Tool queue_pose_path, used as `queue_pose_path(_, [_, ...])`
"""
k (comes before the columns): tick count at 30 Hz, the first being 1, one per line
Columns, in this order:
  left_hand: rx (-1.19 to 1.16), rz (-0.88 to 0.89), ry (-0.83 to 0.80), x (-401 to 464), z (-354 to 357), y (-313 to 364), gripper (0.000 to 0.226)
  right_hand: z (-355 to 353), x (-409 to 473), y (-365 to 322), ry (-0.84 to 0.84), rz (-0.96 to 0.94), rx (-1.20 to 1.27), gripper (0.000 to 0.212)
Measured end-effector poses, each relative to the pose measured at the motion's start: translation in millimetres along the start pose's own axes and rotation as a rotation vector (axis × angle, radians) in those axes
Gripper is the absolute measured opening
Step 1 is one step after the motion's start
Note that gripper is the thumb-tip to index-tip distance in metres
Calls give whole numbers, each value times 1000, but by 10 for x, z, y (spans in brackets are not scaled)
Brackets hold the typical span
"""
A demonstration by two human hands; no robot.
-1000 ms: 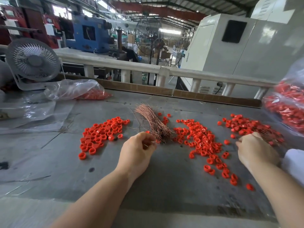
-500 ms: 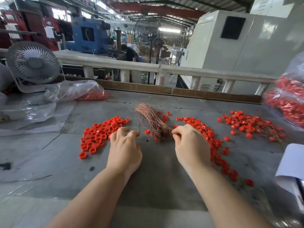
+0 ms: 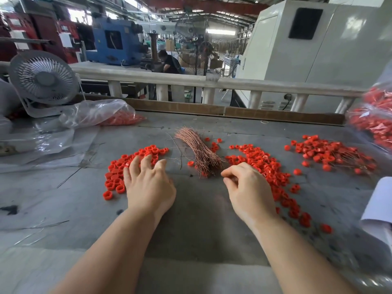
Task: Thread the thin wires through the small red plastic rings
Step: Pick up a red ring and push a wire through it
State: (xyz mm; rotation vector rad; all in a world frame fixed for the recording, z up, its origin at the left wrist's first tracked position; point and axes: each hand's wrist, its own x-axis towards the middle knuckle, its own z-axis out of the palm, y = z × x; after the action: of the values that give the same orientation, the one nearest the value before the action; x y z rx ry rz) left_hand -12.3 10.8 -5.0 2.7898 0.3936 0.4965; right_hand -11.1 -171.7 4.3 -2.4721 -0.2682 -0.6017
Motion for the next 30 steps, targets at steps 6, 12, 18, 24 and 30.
queue_pose_path(6, [48, -98, -165, 58, 13, -36, 53, 7, -2, -4, -26, 3, 11, 13])
queue_pose_path(12, [-60, 105, 18, 50, 44, -65, 41, 8, 6, 11, -38, 13, 14, 12])
queue_pose_path(18, [-226, 210, 47, -19, -2, 27, 25, 1, 7, 24, -29, 21, 9, 12])
queue_pose_path(24, [-380, 217, 53, -66, -59, 106, 25, -6, 6, 16, -31, 13, 31, 14])
queue_pose_path(30, [-383, 239, 37, -82, -59, 139, 20, 5, 4, 5, -54, -18, 29, 17])
